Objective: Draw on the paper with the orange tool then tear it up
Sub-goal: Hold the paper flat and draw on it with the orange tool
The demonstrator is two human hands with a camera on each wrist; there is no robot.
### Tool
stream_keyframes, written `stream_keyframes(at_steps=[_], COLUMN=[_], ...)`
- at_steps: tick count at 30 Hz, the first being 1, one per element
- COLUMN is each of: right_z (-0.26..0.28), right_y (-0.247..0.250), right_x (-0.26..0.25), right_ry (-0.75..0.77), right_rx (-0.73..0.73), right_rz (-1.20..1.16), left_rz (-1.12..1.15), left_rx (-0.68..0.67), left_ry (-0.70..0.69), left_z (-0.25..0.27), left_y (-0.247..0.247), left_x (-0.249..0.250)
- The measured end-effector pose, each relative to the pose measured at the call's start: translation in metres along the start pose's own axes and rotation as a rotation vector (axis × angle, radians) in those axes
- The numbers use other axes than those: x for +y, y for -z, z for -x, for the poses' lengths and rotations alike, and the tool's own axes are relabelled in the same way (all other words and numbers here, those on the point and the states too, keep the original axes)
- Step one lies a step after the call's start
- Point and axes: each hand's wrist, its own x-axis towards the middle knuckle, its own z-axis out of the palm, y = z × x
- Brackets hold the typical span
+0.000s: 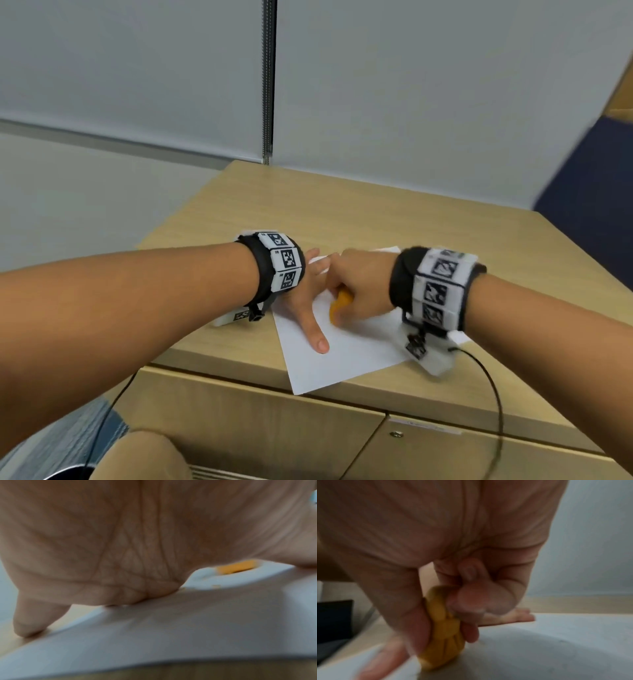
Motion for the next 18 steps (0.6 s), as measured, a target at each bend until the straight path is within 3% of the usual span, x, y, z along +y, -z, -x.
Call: stream_keyframes(at_steps=[3,8,11,13,16,18], right_z=[0.008,-0.022,-0.007,-0.003,-0.02,-0.022], right_y=[-0.001,0.009,-0.003,-0.004,0.014,0.014], right_x=[-0.002,0.026,-0.001,-0.002,0.024,0.022], right_ry=[0.058,-0.119,0.021,0.025,-0.135,-0.136], right_rx=[-0.093,0.101,-0.022,-0.072,0.058,0.078], right_rz=[-0.06,0.0,-0.028,-0.104,-0.017,-0.015], left_rz=[0.02,0.005,0.0,0.01,0.004,0.007], left_rx=[0.005,0.013,-0.021,0.004,0.029,0.016], left_ry=[0.015,0.03,0.044,0.027,0.025,0.033], left_z=[0.0,-0.001,0.0,-0.001,0.0,0.003], left_y=[0.0,0.0,0.003,0.001,-0.001,0.003], left_x=[0.0,0.001,0.002,0.0,0.0,0.003])
